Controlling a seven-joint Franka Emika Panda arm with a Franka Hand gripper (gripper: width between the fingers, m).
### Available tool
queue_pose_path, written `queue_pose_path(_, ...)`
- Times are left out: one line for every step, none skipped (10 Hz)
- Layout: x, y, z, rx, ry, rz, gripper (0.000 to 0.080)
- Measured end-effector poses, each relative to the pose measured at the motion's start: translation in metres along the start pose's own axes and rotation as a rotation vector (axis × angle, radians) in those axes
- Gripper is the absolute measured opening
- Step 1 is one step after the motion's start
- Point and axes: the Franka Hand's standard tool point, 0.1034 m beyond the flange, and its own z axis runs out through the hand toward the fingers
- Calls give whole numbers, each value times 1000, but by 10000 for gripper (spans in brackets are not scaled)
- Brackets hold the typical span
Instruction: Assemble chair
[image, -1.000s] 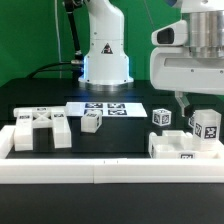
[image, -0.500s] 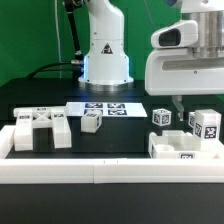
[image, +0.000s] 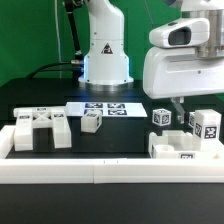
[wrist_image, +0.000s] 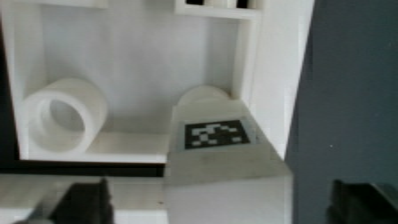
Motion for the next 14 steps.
queue_pose_path(0,0,0,0,0,0,535)
queue_pose_path(0,0,0,0,0,6,347)
queue_pose_path(0,0,0,0,0,32,288)
queue_pose_path(0,0,0,0,0,31,288)
queue_pose_path(0,0,0,2,1,58,288)
queue_pose_path(0,1,0,9,8,257,288)
queue_pose_path(0,1,1,14,19,384,288)
queue_pose_path(-1,1,1,16,26,510,288)
queue_pose_path(-1,1,1,19,31,608,288)
queue_pose_path(0,1,1,23,30,676,288)
queue_pose_path(0,1,1,28,28,804,289)
queue_pose_path(0,1,1,32,27,915,289)
queue_pose_path(0,1,1,34,26,981,289)
queue_pose_path(0,0,1,42,20,1134,289)
